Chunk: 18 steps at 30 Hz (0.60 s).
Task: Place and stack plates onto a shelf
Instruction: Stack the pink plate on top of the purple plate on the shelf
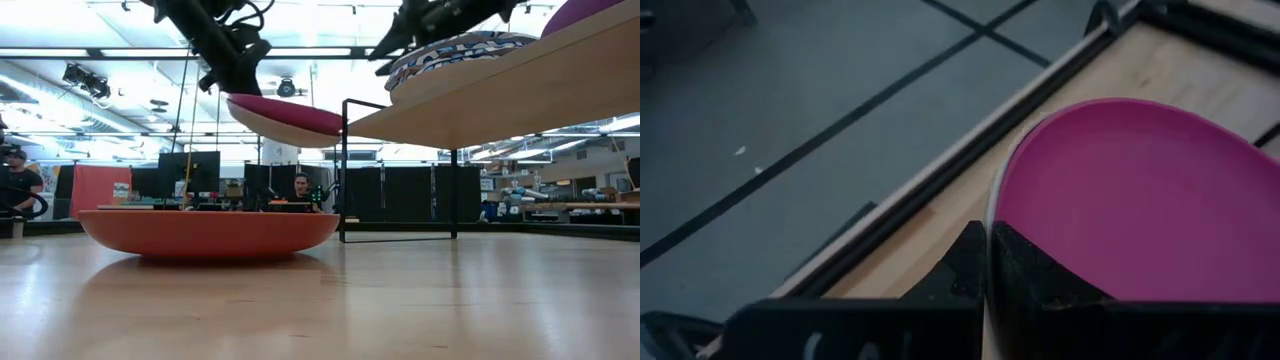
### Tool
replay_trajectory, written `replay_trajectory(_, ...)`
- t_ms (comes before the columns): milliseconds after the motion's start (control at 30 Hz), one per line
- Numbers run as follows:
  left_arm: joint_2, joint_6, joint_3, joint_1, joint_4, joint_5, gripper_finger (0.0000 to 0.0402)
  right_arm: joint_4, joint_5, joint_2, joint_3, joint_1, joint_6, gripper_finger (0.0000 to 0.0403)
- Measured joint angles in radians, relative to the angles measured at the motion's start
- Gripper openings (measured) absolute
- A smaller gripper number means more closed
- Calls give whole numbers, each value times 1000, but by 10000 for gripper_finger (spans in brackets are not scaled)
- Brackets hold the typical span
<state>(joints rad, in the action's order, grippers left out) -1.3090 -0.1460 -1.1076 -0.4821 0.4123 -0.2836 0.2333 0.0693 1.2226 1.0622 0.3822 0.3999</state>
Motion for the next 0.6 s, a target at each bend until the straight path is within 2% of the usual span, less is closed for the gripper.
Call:
replay_trajectory(233, 0, -7, 0, -10, -93, 1, 12, -18, 48, 51, 0, 69, 1, 165)
replay_trajectory(600, 0, -10, 0, -10, -141, 1, 12, -79, 123, 126, 0, 84, 42, 165)
